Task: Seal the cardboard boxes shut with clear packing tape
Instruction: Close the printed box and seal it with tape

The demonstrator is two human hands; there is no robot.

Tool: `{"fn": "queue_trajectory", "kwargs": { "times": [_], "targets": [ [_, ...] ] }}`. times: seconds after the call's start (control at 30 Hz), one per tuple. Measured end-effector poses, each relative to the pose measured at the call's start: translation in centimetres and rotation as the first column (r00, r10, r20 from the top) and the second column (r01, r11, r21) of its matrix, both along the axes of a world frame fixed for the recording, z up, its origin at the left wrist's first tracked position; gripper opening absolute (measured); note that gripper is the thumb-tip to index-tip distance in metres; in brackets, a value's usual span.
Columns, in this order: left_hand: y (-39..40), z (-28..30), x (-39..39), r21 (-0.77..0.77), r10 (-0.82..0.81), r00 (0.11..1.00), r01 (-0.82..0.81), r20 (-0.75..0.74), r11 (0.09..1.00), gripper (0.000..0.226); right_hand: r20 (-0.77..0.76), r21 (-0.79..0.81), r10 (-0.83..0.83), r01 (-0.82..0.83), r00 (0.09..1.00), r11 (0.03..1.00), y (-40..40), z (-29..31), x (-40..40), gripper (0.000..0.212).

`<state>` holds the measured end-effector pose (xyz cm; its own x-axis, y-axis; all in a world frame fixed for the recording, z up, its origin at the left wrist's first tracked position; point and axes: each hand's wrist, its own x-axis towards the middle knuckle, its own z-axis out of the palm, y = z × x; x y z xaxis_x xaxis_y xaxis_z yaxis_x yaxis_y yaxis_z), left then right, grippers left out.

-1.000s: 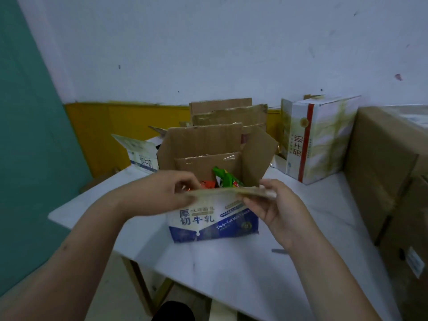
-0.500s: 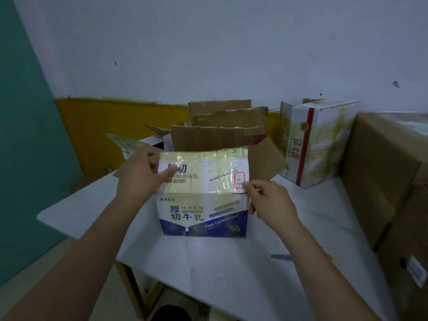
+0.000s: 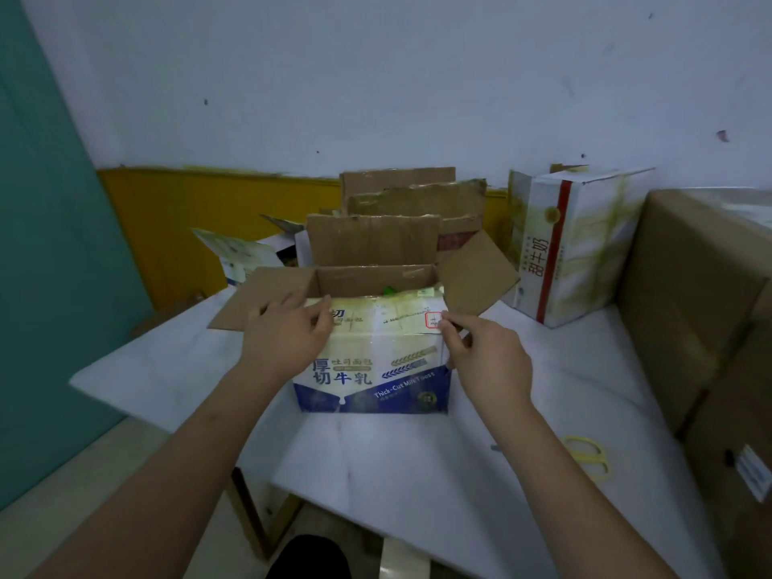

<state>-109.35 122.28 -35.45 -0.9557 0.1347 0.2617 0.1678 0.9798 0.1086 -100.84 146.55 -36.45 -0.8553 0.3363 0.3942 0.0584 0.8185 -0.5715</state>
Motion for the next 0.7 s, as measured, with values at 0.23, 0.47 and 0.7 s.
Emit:
{"fn": "queue_trajectory", "kwargs": {
  "times": [0.23,0.47,0.7],
  "targets": [
    [0.8,0.0,7.1,0.425,-0.169,0.91,0.334,-0.379,0.841,0.031,-0.184,-0.054,0.092,-0.103,0.979,0.993,-0.5,-2.1,4.2,0.041],
    [5.4,-10.7,20.6,0.923,0.061,0.951,-0.31,0.305,0.228,0.027,-0.039,-0.202,0.256,-0.258,0.966,0.945,-0.8,-9.2,9.2,0.021],
    [7.0,-13.5,20.9,0.843,-0.272,0.8,-0.486,0.535,0.231,0.088,-0.004,-0.34,0.293,-0.276,0.956,0.899,-0.4,-9.8,9.4,0.02]
  ]
}}
